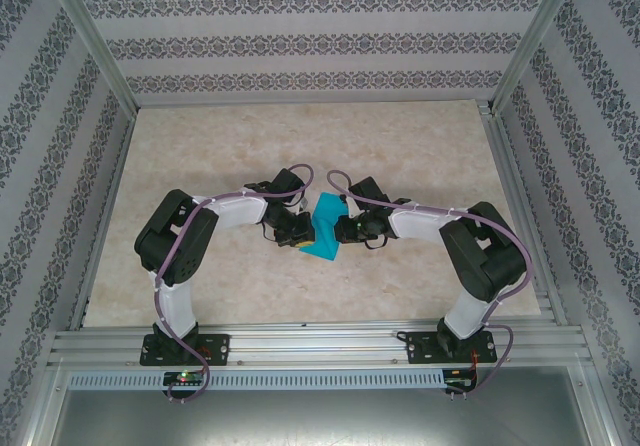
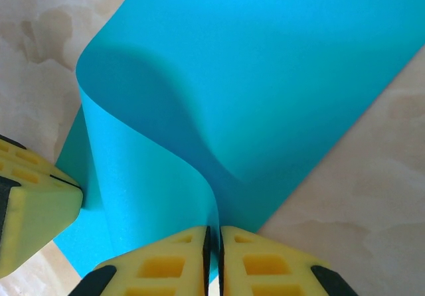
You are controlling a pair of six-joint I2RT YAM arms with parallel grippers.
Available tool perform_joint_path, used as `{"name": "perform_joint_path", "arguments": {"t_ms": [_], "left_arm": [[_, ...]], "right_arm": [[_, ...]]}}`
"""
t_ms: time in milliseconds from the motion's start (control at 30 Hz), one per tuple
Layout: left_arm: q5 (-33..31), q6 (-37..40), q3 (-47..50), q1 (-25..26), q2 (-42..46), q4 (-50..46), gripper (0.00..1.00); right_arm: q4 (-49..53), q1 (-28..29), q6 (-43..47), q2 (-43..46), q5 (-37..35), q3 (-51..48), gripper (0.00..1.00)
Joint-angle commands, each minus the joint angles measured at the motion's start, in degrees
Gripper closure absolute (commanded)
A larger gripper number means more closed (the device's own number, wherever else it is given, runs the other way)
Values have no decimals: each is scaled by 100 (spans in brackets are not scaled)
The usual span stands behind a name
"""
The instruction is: Fold a paper plane with a square sheet of paper (pick it up from the middle)
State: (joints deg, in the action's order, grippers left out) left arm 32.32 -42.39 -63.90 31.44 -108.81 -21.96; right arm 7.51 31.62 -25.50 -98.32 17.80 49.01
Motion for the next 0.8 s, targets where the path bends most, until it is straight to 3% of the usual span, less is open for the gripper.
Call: {"name": "perform_joint_path", "arguments": {"t_ms": [0, 567, 767], "left_arm": [[-99, 130, -62, 64, -113, -257, 87], [-95, 142, -106, 64, -48, -265, 86], [-510, 147, -162, 55, 422, -307, 80]], "right_arm": [[55, 11, 66, -73, -129, 117, 86], [161, 21, 84, -275, -196, 170, 86], [229, 21, 125, -284, -251, 141, 86]]}}
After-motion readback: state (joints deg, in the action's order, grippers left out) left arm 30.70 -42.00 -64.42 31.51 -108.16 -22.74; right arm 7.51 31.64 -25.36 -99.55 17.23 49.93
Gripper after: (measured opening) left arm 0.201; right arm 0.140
